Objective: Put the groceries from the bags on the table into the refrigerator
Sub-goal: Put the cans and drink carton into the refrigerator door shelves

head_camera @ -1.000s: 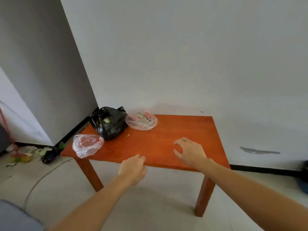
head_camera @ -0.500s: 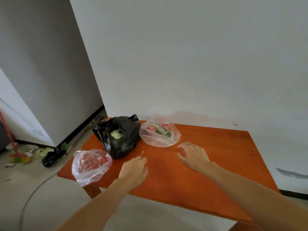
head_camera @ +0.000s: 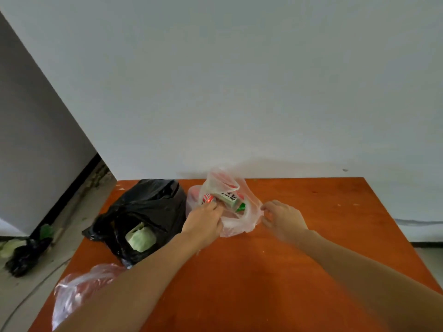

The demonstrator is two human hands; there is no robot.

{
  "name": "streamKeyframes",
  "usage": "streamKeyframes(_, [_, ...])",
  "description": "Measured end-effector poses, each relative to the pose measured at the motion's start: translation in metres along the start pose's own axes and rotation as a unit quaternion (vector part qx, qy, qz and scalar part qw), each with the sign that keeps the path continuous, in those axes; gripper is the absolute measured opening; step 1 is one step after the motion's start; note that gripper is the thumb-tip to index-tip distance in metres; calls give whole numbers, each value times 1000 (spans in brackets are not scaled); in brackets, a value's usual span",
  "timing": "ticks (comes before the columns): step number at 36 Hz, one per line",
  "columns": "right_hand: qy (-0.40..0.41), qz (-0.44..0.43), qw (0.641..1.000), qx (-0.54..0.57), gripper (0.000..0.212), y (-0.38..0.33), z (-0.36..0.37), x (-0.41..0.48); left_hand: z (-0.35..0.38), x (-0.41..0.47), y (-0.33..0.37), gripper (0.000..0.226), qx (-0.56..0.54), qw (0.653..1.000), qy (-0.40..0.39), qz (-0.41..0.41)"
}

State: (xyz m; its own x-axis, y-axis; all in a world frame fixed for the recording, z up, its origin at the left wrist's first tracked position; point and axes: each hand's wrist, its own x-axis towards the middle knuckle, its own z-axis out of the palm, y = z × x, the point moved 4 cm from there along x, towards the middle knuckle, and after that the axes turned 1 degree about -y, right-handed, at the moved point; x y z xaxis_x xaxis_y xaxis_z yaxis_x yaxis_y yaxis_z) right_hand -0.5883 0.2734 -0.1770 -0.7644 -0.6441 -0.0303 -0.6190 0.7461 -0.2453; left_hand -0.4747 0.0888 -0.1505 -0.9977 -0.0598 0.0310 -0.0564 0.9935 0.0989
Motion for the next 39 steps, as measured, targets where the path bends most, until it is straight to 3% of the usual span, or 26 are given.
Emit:
streamKeyframes(10, [-48, -7, 998, 51, 25, 17, 55, 106, 52, 125, -28, 45, 57, 984, -121, 116])
streamKeyframes(15, [-57, -46, 996, 48, 18, 6, 76, 143, 66, 166, -87, 59, 138, 972, -180, 59])
streamKeyframes(20, [-81, -106, 991, 24, 24, -20, 90, 178, 102, 177, -142, 42, 171, 956, -240, -9])
streamKeyframes(23, [-107, -129, 986, 26, 28, -34, 99, 197, 128, 178, -170, 39, 120, 953, -264, -90])
streamKeyframes(27, [-149, -127, 980, -34, 42, -44, 135, 221, 150, 179, -189, 45, -25, 944, -276, -176])
streamKeyframes(32, [-196, -24, 978, -66, 91, -27, 171, 246, 158, 191, -189, 38, -127, 942, -251, -182])
streamKeyframes(35, [-190, 28, 981, -31, 97, -11, 177, 252, 157, 192, -184, 25, -174, 939, -238, -174])
streamKeyframes(39, [-187, 59, 980, -7, 96, -1, 180, 247, 160, 182, -176, 34, -223, 934, -214, -181])
